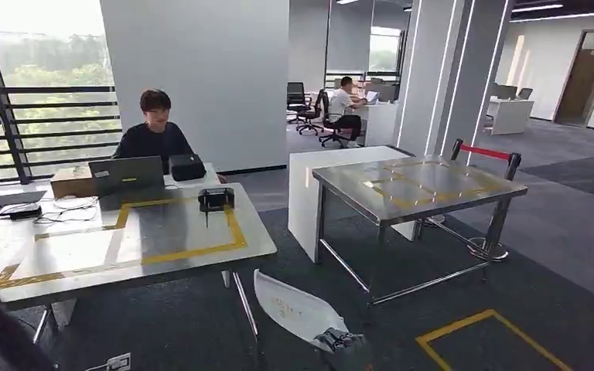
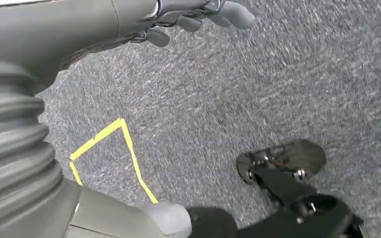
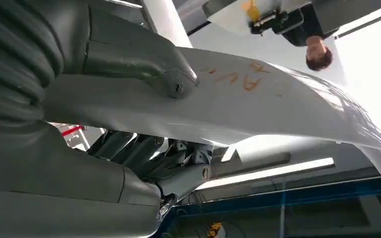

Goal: Take the parts from the cabinet and place them on the table.

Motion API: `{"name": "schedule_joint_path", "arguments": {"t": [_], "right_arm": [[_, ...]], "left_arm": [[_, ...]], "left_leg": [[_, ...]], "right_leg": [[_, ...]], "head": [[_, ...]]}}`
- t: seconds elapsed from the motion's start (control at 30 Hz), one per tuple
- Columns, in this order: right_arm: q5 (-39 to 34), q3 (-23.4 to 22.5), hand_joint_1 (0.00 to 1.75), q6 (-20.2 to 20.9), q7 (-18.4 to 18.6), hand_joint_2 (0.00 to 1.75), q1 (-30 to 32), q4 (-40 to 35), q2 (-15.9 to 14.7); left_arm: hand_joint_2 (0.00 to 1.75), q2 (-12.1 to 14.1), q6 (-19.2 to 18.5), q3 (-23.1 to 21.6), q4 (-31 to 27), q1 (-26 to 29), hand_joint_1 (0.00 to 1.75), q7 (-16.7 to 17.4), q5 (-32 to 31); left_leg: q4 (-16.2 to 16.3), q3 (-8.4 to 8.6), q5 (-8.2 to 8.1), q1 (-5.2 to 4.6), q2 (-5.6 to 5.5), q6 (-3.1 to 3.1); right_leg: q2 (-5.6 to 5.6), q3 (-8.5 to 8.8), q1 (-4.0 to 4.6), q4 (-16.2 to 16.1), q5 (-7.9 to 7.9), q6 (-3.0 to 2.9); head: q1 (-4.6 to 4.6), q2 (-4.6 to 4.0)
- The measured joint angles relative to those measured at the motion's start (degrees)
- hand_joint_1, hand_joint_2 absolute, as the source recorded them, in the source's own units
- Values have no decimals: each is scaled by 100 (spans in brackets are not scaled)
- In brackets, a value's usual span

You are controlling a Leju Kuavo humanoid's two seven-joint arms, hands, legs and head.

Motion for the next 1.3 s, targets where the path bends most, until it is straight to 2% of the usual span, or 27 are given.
{"name": "schedule_joint_path", "arguments": {"t": [0.03,0.07,0.1,0.13,0.17,0.2,0.3,0.47,0.5,0.57,0.73,0.8,0.83,0.87,0.9,0.93,0.97,1.0,1.03,1.07,1.1,1.13,1.17,1.2,1.23,1.27,1.3], "right_arm": [[0,11,175,2,0,175,-32,0,0],[2,18,175,2,2,175,-62,0,0],[17,22,175,0,0,175,-86,6,7],[31,24,175,-2,0,175,-109,22,7],[35,24,175,-2,2,175,-124,46,7],[39,24,175,-2,2,175,-153,78,7],[50,24,175,15,2,175,-303,171,-26],[35,24,175,59,0,175,-395,225,-109],[35,24,175,66,-2,175,-394,230,-107],[39,39,175,68,-9,175,-395,254,-92],[46,44,175,68,-11,175,-397,264,-77],[52,48,175,57,-17,175,-394,297,-61],[55,50,175,52,-17,175,-402,310,-55],[35,59,175,48,-15,175,-396,337,-48],[33,61,175,46,-15,175,-372,350,-50],[31,61,175,48,-15,175,-340,356,-50],[24,63,175,48,-15,175,-309,358,-50],[17,63,175,50,-15,175,-294,358,-52],[15,66,175,57,-15,175,-296,358,-52],[15,70,175,70,-17,175,-293,358,-52],[11,94,175,85,-15,175,-299,380,-48],[7,125,175,94,-17,175,-310,385,-46],[-2,136,175,94,-26,175,-291,383,-46],[-20,142,175,94,-28,175,-301,385,-46],[-33,144,175,94,-35,175,-326,385,-46],[-46,144,175,92,-42,175,-319,383,-46],[-68,147,175,94,-41,175,-327,387,-50]], "left_arm": [[175,-15,0,2,0,-4,0,0,2],[175,-22,2,4,0,-5,0,0,2],[175,-26,2,7,0,-13,0,-2,4],[175,-26,4,15,0,-10,0,-2,11],[175,-26,4,35,0,-6,0,0,15],[175,-33,2,42,0,-3,0,-9,15],[175,-42,0,44,0,-10,0,-39,-9],[175,-68,13,57,0,-14,0,17,32],[175,-68,6,88,0,-17,0,9,99],[175,-68,-53,179,0,-17,0,-53,212],[175,-68,-63,208,0,-17,0,-59,241],[175,-85,-68,273,2,-16,0,-70,284],[175,-107,-72,304,0,-19,0,-70,299],[175,-112,-101,339,0,-14,0,-103,337],[175,-112,-114,345,0,-7,0,-114,337],[175,-116,-118,363,2,-2,0,-122,337],[175,-123,-127,380,2,2,0,-125,341],[175,-127,-131,391,2,2,0,-127,347],[175,-129,-133,400,2,1,0,-127,363],[175,-129,-133,422,0,1,0,-120,384],[175,-103,-131,448,-2,-3,0,-114,413],[175,-107,-129,472,-2,-16,0,-103,431],[175,-123,-120,479,-2,-13,0,-98,448],[175,-120,-107,485,-2,-14,0,-96,455],[175,-122,-101,494,-2,-33,0,-94,457],[175,-127,-101,509,-2,-51,0,-87,457],[175,-129,-96,527,-2,-64,0,-87,452]], "left_leg": [[10,9,-14,0,14,-19],[15,11,-28,-1,26,-42],[31,-6,-40,-45,32,-74],[12,-9,-28,-39,34,-99],[30,-9,-55,-69,40,-35],[16,-5,-34,-64,42,-3],[-49,32,-11,-66,43,-36],[-85,43,14,-59,42,-127],[-51,-12,-18,-69,43,-90],[-57,-14,-51,-85,48,-35],[-63,-15,-48,-95,48,-19],[-259,59,-30,-75,43,62],[-290,193,6,-33,35,77],[-282,266,-55,-15,43,80],[-275,294,-85,-6,44,62],[-269,337,-124,11,44,34],[-264,396,-169,40,45,2],[-253,480,-225,83,46,-64],[-238,561,-297,124,48,-120],[-225,595,-384,139,54,-183],[-210,665,-453,142,66,-244],[-256,651,-490,100,82,-304],[-339,727,-541,97,101,-332],[-301,836,-479,96,93,-392],[-173,749,-403,120,88,-435],[172,536,-227,132,74,-442],[732,193,-24,127,50,-421]], "right_leg": [[-21,291,2,-542,217,-23],[-74,467,13,-923,196,-59],[-82,494,59,-949,199,-81],[-57,484,58,-944,204,-102],[-52,488,28,-963,227,-78],[-41,484,33,-963,228,-82],[-31,480,37,-963,218,-110],[-32,480,44,-959,219,-149],[-34,484,20,-973,226,-134],[-33,485,7,-977,223,-120],[-33,489,1,-992,233,-103],[-27,527,17,-919,402,-51],[-33,437,-6,-816,327,-26],[-22,-168,-33,247,-158,78],[-23,-402,-52,596,-241,112],[-24,-510,-71,679,-195,141],[-27,-482,-89,504,-27,151],[-33,-301,-115,38,276,193],[-56,-74,-148,-480,500,248],[-120,123,-192,-971,755,315],[-159,87,-135,-950,559,271],[-170,134,-87,-954,458,101],[-126,149,-92,-955,461,30],[-119,165,-126,-959,416,-37],[-83,248,-119,-933,379,-113],[-67,306,-115,-961,331,-169],[-70,398,-101,-975,267,-209]], "head": [[2,0],[0,0],[-13,0],[-11,0],[-24,0],[-28,0],[-41,0],[-50,0],[-50,0],[-61,0],[-63,0],[-39,0],[-35,0],[-13,0],[-9,0],[-9,0],[-9,0],[-6,0],[-11,0],[-11,0],[-24,0],[-22,-9],[-61,0],[-101,-2],[-85,0],[-79,0],[-94,0]]}}
